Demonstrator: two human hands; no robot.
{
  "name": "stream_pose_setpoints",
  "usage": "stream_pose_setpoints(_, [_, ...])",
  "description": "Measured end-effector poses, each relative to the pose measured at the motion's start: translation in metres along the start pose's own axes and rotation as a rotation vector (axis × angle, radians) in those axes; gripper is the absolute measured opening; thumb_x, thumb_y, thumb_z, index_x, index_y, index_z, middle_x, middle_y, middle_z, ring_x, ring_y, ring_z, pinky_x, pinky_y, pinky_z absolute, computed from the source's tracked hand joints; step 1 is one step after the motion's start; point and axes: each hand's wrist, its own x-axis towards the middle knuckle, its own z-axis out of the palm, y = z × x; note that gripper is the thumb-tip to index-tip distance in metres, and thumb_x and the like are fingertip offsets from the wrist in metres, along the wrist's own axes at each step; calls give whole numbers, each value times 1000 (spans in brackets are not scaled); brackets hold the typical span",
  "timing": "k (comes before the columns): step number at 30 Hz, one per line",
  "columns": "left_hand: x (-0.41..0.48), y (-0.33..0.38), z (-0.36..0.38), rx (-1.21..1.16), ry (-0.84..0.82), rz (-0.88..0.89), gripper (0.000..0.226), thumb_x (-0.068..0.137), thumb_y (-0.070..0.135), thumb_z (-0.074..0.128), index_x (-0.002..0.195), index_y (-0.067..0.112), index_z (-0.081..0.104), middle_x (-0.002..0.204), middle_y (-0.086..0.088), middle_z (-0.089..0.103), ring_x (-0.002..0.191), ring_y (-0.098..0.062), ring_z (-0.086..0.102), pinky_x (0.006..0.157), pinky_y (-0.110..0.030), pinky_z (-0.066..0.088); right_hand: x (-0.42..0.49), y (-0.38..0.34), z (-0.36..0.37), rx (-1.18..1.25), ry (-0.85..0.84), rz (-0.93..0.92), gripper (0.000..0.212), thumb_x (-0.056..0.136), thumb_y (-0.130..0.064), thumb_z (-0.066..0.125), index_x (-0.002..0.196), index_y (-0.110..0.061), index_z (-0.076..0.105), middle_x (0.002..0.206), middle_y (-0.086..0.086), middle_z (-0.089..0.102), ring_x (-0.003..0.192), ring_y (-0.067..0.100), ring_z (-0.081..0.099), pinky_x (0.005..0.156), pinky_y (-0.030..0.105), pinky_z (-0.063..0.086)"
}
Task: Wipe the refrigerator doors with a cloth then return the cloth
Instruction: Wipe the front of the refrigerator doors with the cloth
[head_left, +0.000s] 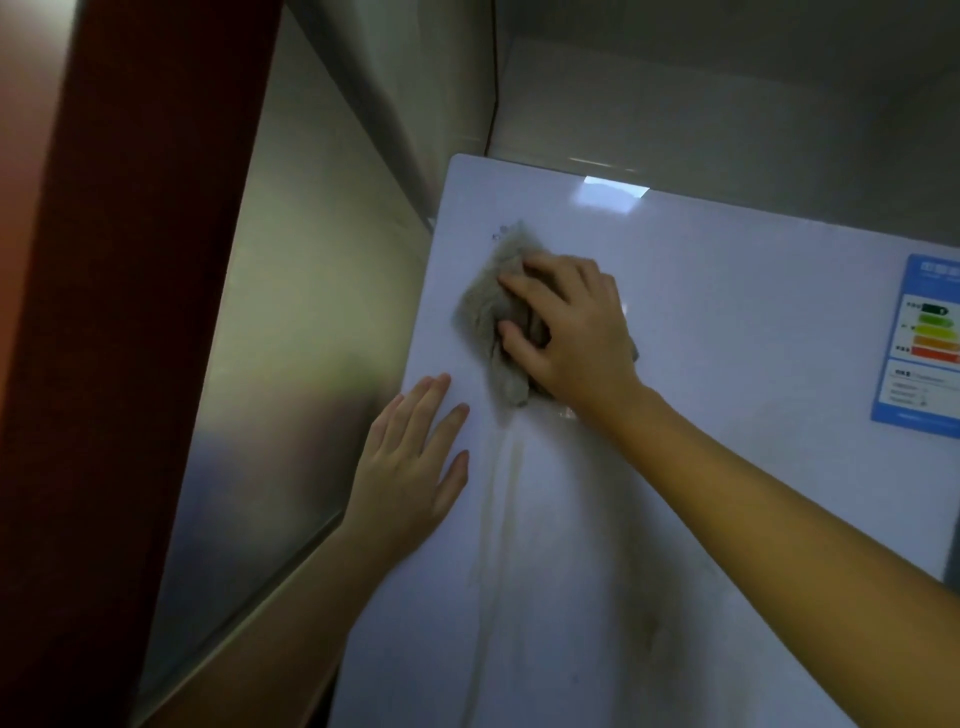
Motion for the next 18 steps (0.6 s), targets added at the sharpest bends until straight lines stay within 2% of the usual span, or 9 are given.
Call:
stream_pose_setpoints(4, [7,5,-4,33,39,-16,40,98,34,53,128,10,64,148,-16,51,137,-33,50,108,-47,44,-43,3,-10,24,-117,-241,41,91,-35,72,126,-14,71,130,11,66,116,33,62,94,44,49])
stream_pose_setpoints(7, [8,7,-6,40,45,-5,40,98,34,53,129,11,64,148,-17,51,136,-34,50,107,-47,43,-74,19,-28,-4,-143,-302,39,92,-36,73,125,-15,73,128,12,68,115,33,64,95,43,50])
stream_pose_setpoints(9, [8,7,-5,44,29,17,41,98,34,53,130,11,63,150,-17,49,138,-35,48,109,-48,42,-87,33,-42,-30,-99,-270,38,91,-35,75,123,-14,74,126,13,69,113,33,66,94,42,50])
stream_pose_setpoints(15, [12,13,-3,22,5,91,40,98,34,51,128,11,64,150,-15,49,138,-33,49,110,-46,41,-108,52,-64,-74,-3,17,40,89,-32,74,124,-12,73,128,14,67,117,33,59,94,44,47])
stream_pose_setpoints(18, [16,14,-6,26,3,106,39,98,34,51,127,12,64,148,-15,52,135,-33,51,106,-44,41,-130,42,-61,-57,-99,-146,39,91,-35,73,123,-14,74,127,13,68,115,32,63,95,43,48])
